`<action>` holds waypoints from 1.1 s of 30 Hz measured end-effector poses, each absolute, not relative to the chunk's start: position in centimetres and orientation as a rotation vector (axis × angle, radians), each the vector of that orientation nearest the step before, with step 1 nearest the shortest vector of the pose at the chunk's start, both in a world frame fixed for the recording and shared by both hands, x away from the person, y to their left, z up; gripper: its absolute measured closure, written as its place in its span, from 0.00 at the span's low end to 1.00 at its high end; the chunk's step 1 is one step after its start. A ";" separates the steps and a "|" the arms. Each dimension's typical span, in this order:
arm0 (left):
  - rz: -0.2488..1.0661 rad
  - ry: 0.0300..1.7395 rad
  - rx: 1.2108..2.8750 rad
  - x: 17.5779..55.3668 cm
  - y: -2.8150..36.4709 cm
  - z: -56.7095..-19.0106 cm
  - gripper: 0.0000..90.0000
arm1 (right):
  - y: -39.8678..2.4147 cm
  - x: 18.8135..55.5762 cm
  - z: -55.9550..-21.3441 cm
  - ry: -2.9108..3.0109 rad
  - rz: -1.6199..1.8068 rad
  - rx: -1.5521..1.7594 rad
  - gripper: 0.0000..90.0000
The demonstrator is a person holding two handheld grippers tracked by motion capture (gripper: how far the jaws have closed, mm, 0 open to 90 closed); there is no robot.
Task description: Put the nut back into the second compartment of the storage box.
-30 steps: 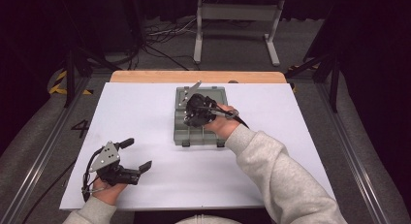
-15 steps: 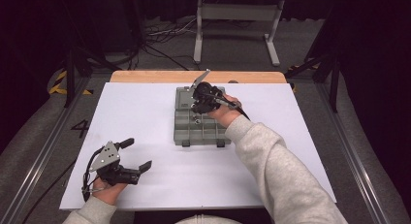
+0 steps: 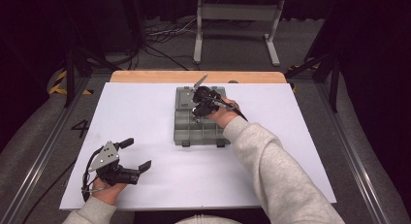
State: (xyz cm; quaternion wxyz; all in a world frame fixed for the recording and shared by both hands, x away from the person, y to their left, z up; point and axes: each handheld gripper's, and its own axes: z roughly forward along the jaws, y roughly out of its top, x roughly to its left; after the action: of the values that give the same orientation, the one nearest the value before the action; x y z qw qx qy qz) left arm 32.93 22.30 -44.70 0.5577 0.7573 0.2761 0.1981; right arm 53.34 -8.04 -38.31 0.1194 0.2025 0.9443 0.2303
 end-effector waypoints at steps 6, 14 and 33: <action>0.464 0.654 1.786 32.9 22.3 -44.7 0.01 | -7.8 53.4 -39.6 2.793 0.642 0.596 0.78; 0.456 0.657 1.785 33.0 22.2 -44.8 0.01 | -7.6 53.5 -40.4 2.814 0.615 0.592 0.78; 0.462 0.659 1.785 33.0 22.4 -44.8 0.01 | -13.8 48.7 -34.7 2.530 1.127 0.621 0.19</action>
State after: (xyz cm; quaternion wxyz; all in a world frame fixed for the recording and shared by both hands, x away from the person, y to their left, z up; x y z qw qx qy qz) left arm 32.97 22.37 -44.83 0.5579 0.7565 0.2792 0.1959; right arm 48.66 -13.78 -34.68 0.1509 0.2161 0.8812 0.3926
